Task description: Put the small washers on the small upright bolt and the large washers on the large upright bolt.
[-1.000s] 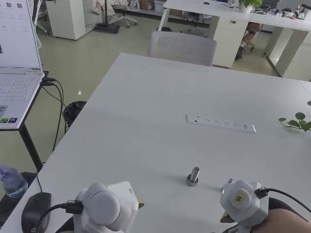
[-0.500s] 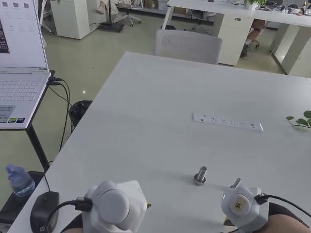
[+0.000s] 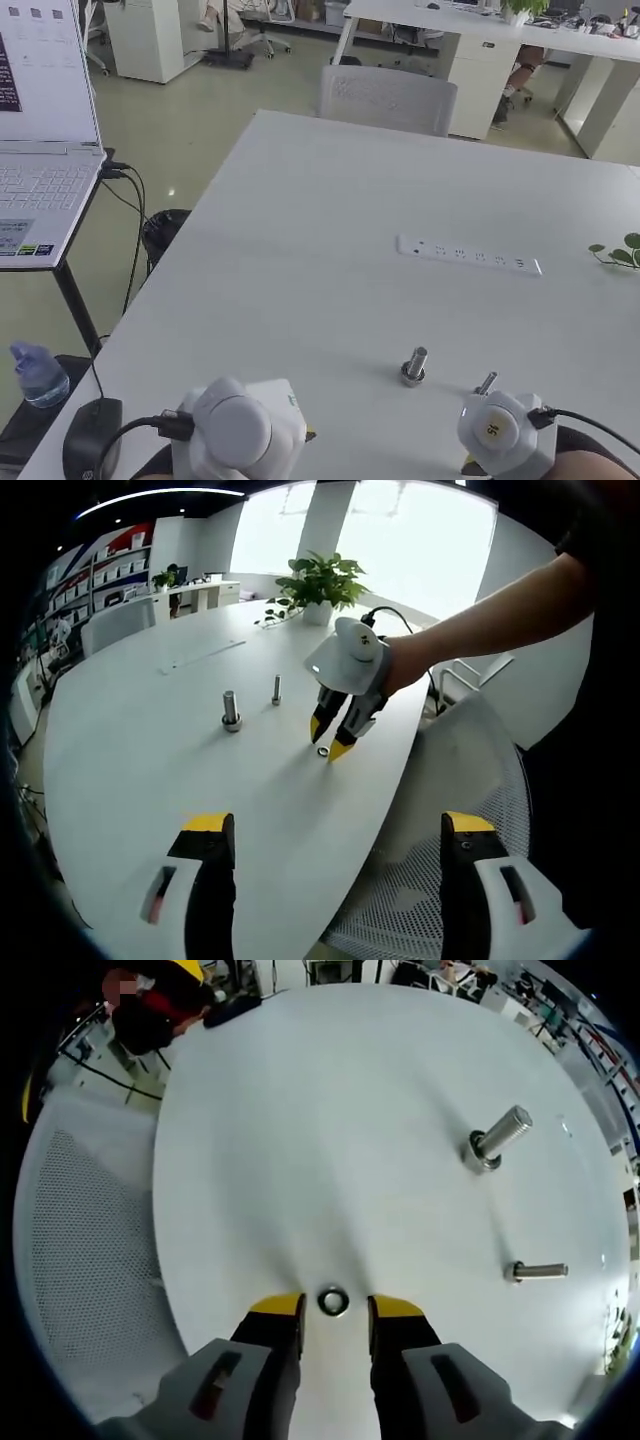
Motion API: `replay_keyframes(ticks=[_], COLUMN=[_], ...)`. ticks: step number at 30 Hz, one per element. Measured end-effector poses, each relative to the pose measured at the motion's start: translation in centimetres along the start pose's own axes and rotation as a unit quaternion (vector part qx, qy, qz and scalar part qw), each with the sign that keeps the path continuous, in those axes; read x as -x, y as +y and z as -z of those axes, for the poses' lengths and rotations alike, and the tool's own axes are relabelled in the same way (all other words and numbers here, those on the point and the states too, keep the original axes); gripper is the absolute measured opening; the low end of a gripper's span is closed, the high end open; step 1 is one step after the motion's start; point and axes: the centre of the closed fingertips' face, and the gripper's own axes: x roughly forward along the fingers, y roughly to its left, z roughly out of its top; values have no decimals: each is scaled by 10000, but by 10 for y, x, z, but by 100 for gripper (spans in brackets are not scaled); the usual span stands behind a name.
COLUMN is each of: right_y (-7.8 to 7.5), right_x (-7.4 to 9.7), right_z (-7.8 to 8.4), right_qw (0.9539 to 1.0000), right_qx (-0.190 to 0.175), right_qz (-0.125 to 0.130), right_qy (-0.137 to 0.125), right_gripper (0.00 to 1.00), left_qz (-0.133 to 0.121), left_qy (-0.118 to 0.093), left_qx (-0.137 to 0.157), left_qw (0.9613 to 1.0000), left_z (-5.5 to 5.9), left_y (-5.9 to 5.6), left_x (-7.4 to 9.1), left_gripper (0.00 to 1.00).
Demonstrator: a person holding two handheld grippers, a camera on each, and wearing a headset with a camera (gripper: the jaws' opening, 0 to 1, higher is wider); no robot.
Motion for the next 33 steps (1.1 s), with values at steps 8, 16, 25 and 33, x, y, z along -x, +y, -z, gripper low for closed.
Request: replay_keyframes(ticks=[8, 16, 25, 33], right_y=[1, 1, 2, 1], right_x=[0, -2, -2, -2], right_z=[2, 1, 1, 1], right_qw=[9999, 9997, 9990, 9997], right_qx=[135, 150, 160, -165], right_qz=[-11, 37, 98, 91], right_qy=[73, 208, 401, 157], right_gripper=[20, 15, 13, 12], left_qz=[1, 2, -9, -34], left_qy=[-10, -25, -49, -52], left_qx=[13, 42, 75, 62], left_qw=[10000, 10000, 10000, 10000], left_z=[1, 4, 4, 1], left_y=[0, -1, -3, -7], left_x=[0, -1, -1, -5], left_gripper=[84, 82, 81, 81])
